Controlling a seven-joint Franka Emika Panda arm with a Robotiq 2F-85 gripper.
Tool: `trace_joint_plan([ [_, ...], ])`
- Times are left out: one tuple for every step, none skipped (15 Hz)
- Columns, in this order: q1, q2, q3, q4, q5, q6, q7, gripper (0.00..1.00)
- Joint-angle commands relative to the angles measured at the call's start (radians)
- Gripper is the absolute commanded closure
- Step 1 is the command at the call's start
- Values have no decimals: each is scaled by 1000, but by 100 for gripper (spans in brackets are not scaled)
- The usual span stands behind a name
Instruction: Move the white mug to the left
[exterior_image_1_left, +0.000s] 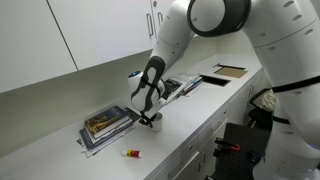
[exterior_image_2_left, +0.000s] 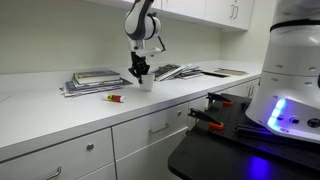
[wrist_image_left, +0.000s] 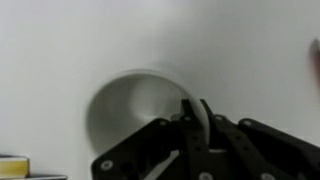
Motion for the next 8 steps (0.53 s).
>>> trace_joint_plan([
  [38, 13, 24, 77, 3, -77, 40, 97],
  [40, 20, 39, 97, 12, -93, 36, 97],
  [42, 29, 55, 113, 24, -105, 30, 97],
  [50, 37, 60, 128, 26, -121, 40, 97],
  [53, 52, 67, 146, 31, -134, 41, 97],
  [62, 64, 63, 161, 25, -150, 54, 97],
  [68, 79, 59, 178, 20, -170, 63, 97],
  [69, 90, 58, 191, 19, -186, 62, 97],
])
